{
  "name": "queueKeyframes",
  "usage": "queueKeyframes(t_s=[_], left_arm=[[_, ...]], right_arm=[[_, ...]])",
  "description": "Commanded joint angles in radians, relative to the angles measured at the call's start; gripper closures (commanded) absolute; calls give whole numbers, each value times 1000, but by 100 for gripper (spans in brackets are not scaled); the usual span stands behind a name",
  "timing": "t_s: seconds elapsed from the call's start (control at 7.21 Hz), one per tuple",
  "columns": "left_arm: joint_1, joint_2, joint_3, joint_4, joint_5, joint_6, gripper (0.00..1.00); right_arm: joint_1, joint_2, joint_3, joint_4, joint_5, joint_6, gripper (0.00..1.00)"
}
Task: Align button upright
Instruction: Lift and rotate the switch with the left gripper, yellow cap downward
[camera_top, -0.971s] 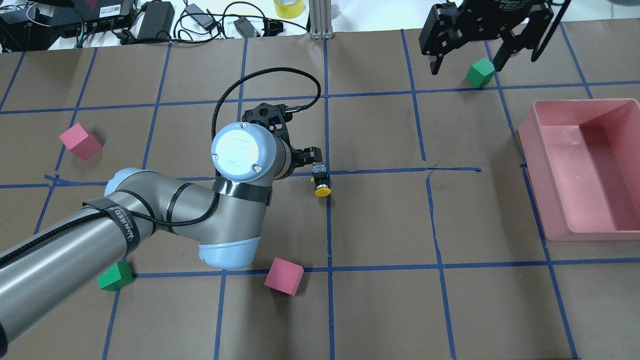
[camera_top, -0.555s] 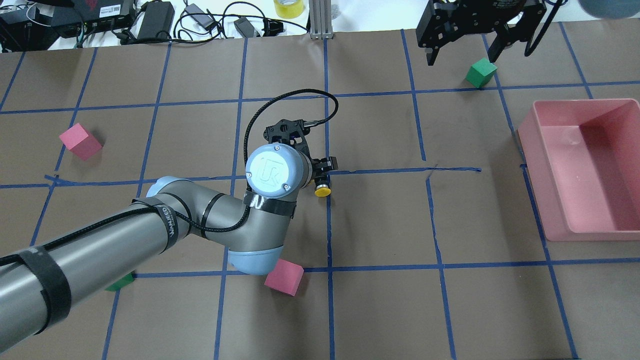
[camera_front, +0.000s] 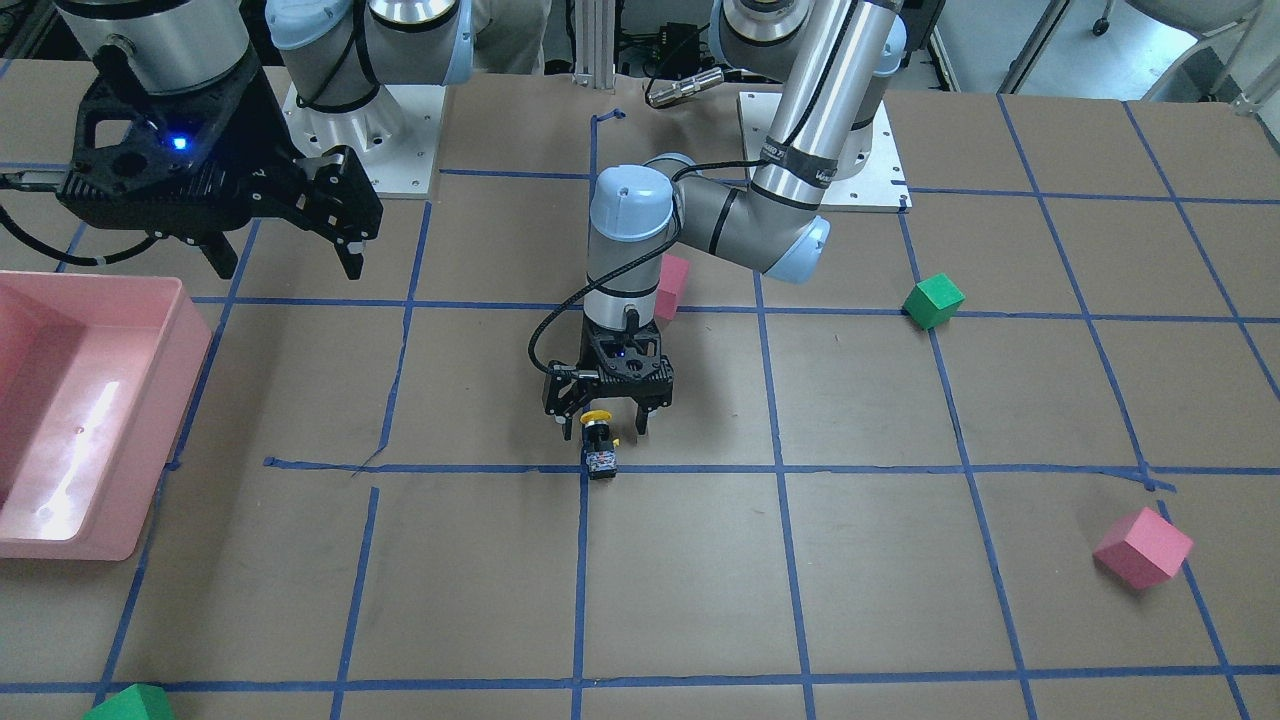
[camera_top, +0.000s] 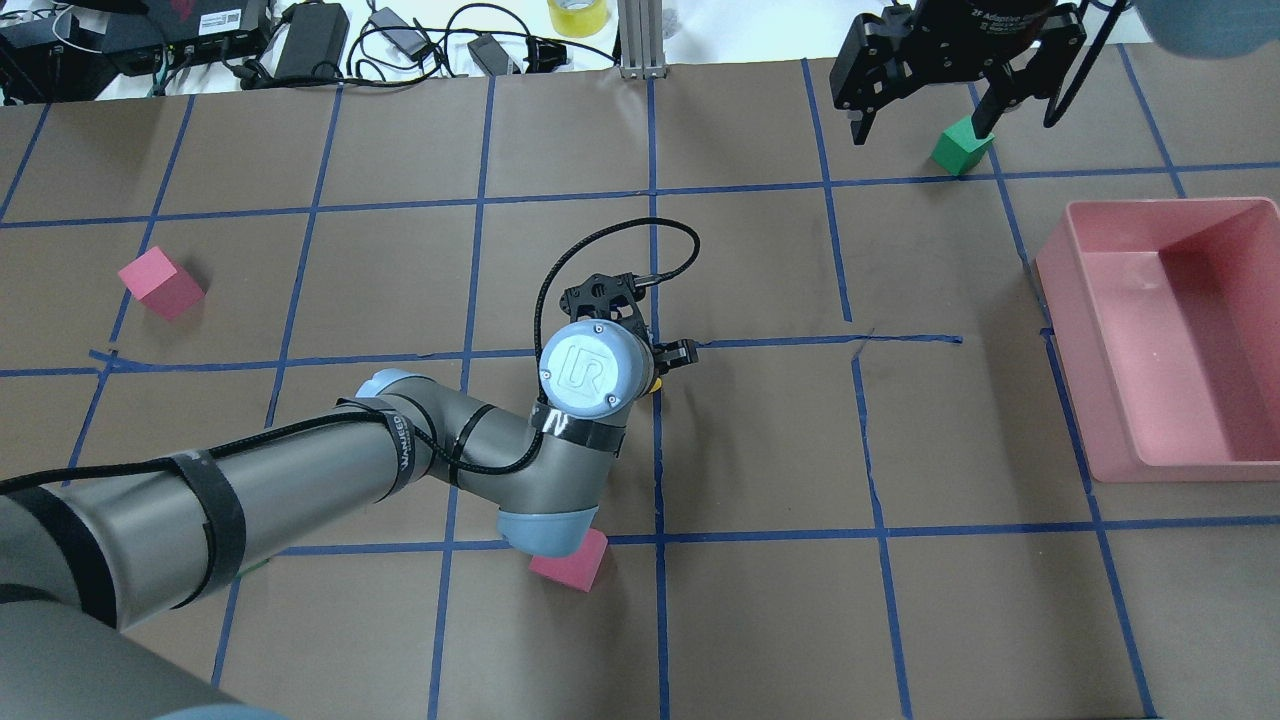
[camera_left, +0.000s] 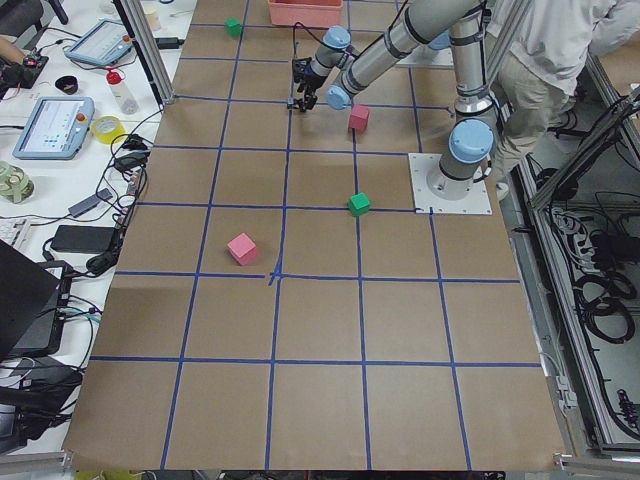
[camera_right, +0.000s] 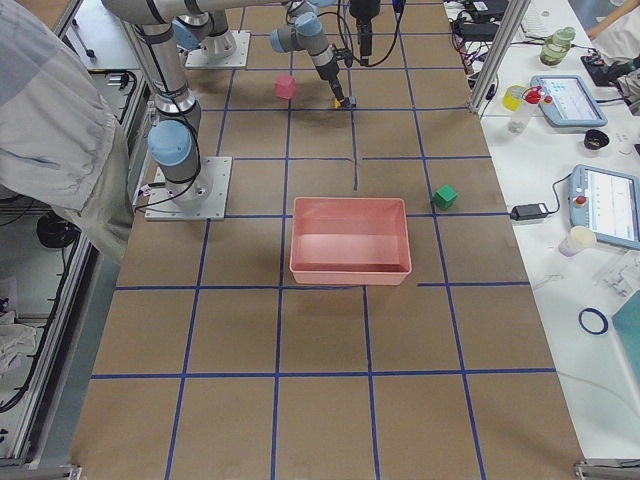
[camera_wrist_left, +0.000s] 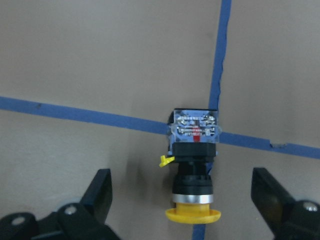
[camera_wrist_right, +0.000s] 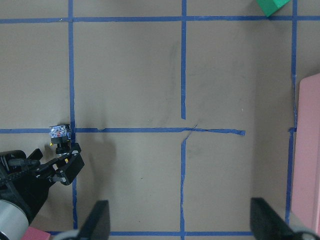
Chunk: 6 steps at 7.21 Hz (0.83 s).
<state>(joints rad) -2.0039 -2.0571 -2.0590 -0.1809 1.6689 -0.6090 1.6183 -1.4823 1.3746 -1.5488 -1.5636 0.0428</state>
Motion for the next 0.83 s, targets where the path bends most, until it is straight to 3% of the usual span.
queueKeyframes(t_s=[0.0,0.14,0.28,0.55,0.69], left_arm=[[-3,-26,11,5,-1,-8,29],[-3,-26,13,0,-9,-27,55],[-3,-29,13,-14,-15,-32,100],[-3,-15,32,-26,-38,-96,100],[-3,9,99,-211,-41,-112,100]], right_arm=[[0,1,1,-1,1,2,0],[3,2,1,-1,1,2,0],[3,2,1,1,1,0,0],[3,2,1,1,1,0,0],[3,2,1,1,1,-1,0]])
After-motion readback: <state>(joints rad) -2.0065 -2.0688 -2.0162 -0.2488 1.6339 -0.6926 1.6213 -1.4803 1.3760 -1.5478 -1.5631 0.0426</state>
